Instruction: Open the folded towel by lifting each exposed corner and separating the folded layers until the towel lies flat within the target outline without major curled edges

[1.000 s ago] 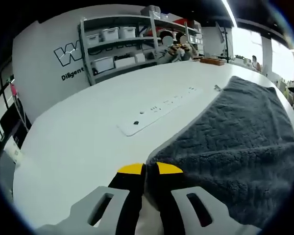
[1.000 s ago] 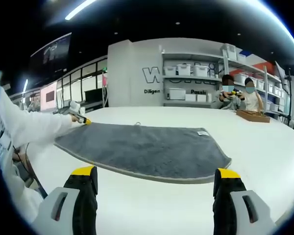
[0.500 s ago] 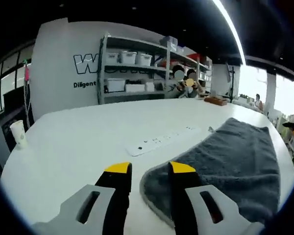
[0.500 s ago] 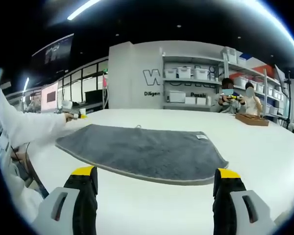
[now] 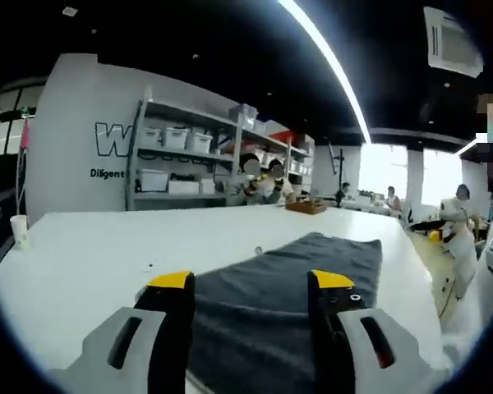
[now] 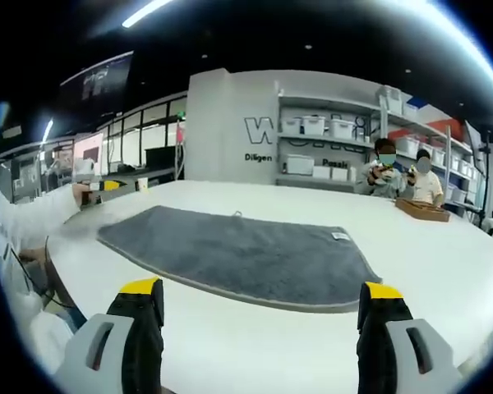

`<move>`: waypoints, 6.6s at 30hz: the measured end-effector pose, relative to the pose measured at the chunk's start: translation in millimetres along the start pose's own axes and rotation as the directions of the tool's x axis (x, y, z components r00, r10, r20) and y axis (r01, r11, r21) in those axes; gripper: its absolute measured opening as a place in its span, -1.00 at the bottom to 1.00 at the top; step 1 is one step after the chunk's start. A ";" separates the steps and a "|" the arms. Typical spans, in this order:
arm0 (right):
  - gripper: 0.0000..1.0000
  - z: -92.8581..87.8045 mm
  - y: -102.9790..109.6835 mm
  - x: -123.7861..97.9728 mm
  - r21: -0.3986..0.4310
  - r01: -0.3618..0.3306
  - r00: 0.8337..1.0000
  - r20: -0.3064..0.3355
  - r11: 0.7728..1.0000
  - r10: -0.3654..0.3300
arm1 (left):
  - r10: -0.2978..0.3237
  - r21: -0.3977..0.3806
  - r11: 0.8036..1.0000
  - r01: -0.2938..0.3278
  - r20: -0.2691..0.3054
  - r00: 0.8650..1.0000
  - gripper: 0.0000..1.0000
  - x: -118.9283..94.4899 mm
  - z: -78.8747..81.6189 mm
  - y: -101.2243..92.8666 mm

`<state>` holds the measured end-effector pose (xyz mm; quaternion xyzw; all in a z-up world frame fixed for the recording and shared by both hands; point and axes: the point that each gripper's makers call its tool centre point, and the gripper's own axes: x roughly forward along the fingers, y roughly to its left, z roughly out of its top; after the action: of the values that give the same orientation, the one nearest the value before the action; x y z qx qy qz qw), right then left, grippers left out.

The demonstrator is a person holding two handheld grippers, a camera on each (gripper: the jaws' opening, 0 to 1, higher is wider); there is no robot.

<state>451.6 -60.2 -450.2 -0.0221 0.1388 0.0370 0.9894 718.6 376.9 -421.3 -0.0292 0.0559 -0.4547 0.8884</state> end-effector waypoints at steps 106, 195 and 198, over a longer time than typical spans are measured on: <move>0.97 -3.5 12.2 -2.8 -0.027 -0.031 0.999 -0.025 0.999 0.030 | 0.479 0.072 0.864 -0.498 -0.417 0.772 -0.97 -109.3 -143.6 8.2; 0.99 -97.9 -75.0 85.6 0.125 -0.032 0.955 -0.290 0.992 0.068 | 0.447 0.065 0.891 -0.449 -0.301 0.842 0.99 -161.0 -88.3 -37.7; 0.99 -98.3 -77.8 84.8 0.127 -0.021 0.956 -0.288 0.992 0.057 | 0.453 0.067 0.888 -0.456 -0.304 0.838 0.99 -162.9 -88.9 -36.1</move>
<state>512.2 -137.4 -565.5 0.0360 0.2854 0.0441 0.9567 583.9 487.8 -493.9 0.0536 0.2025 -0.2297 0.9505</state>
